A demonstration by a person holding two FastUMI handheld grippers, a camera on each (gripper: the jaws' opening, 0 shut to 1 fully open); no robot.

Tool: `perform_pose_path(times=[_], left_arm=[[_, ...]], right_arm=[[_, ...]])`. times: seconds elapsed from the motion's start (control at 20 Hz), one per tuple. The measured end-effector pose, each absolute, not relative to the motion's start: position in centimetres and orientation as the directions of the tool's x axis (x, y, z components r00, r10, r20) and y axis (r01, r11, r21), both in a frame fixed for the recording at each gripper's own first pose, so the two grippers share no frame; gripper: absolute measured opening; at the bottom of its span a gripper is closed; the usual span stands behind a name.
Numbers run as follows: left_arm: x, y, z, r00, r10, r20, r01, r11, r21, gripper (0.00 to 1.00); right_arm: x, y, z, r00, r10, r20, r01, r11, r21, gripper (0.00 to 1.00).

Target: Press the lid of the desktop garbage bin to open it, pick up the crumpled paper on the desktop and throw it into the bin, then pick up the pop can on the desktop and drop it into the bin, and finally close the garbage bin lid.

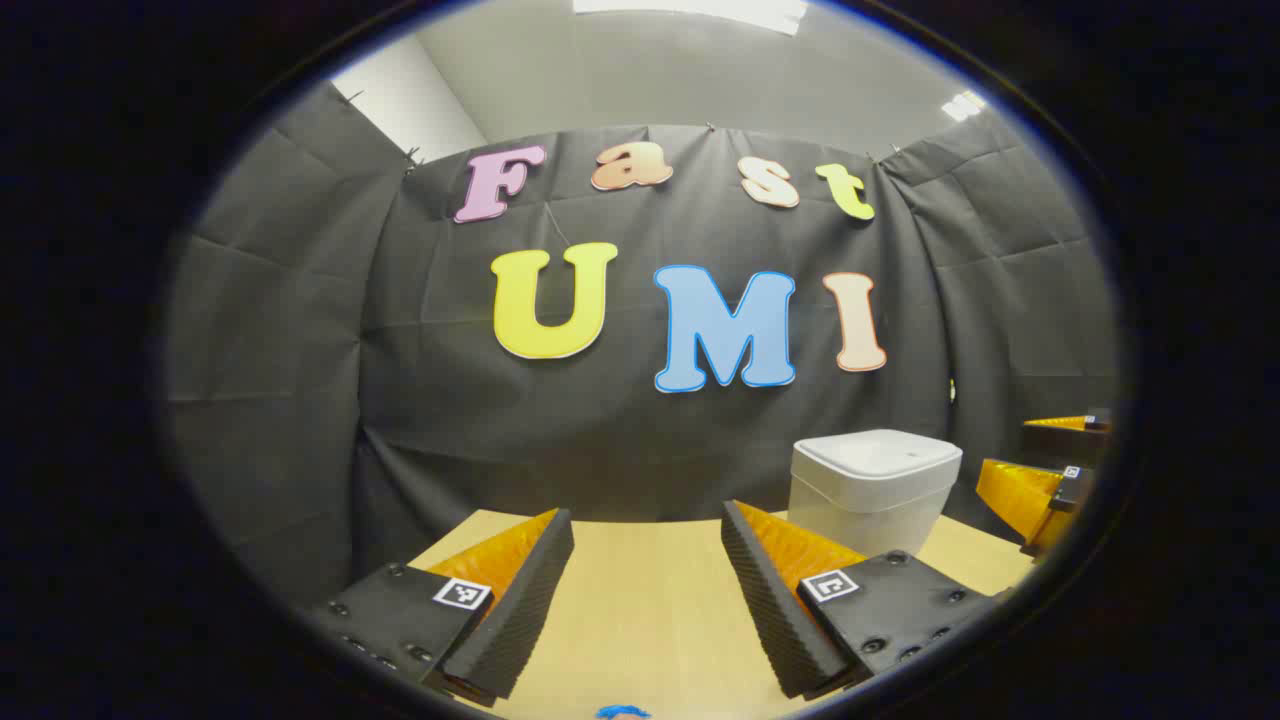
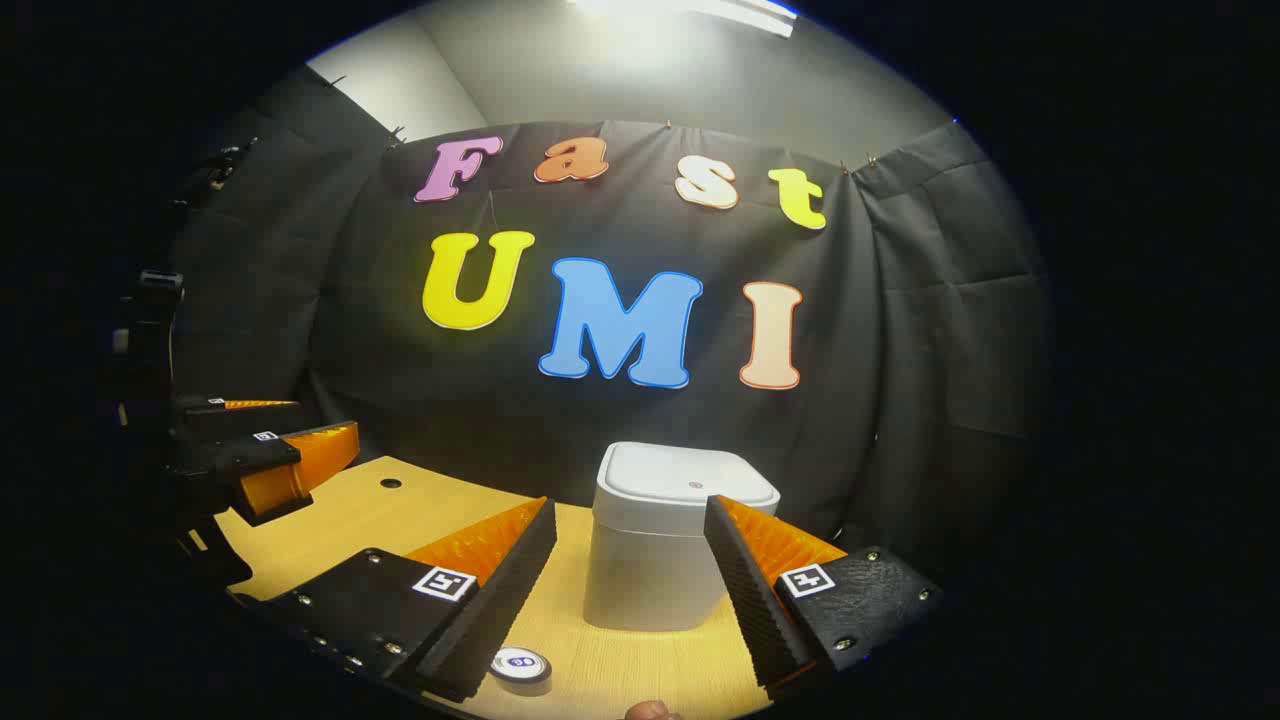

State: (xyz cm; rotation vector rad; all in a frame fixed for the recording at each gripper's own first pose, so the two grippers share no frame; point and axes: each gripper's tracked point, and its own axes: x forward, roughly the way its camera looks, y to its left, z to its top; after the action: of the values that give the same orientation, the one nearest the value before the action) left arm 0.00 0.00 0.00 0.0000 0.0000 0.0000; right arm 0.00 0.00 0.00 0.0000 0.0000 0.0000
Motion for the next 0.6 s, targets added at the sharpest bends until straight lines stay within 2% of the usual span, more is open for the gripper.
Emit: perform_pose_path(times=[0.6], left_arm=[[0.89, -0.33, -0.95, 1.0, 0.003, -0.015, -0.003, 1.0, -0.002, 1.0]], right_arm=[[0.5, 0.1, -0.85, 1.0, 0.005, -0.023, -0.004, 1.0, 0.002, 0.95]])
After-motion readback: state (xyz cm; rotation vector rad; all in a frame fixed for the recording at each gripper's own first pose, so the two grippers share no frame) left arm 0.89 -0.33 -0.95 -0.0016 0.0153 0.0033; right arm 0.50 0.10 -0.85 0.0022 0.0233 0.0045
